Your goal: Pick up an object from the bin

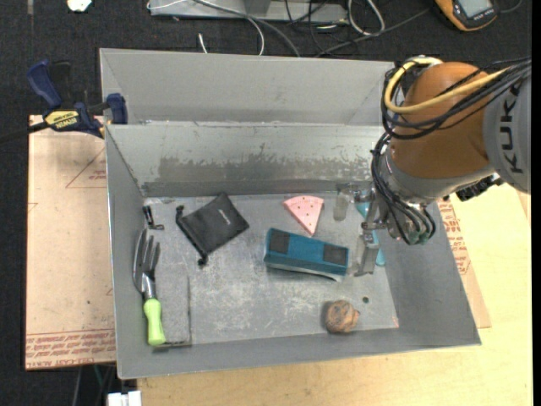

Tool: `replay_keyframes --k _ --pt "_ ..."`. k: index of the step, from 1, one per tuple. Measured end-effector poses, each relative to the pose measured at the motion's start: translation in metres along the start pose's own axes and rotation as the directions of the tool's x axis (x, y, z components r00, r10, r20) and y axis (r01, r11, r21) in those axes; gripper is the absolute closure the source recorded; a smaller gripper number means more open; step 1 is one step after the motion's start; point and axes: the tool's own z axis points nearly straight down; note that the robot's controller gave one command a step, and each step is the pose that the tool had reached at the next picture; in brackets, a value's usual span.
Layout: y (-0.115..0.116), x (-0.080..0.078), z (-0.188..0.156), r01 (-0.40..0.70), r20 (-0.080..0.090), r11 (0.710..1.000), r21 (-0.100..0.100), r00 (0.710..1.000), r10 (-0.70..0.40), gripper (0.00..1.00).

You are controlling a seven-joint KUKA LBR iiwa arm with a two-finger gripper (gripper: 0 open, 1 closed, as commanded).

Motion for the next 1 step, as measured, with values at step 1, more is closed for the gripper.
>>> replay_keyframes --k 1 --pt "0.0001 -0.0015 -0.0045 0.001 0.008 1.0 0.001 1.0 -0.001 0.0"
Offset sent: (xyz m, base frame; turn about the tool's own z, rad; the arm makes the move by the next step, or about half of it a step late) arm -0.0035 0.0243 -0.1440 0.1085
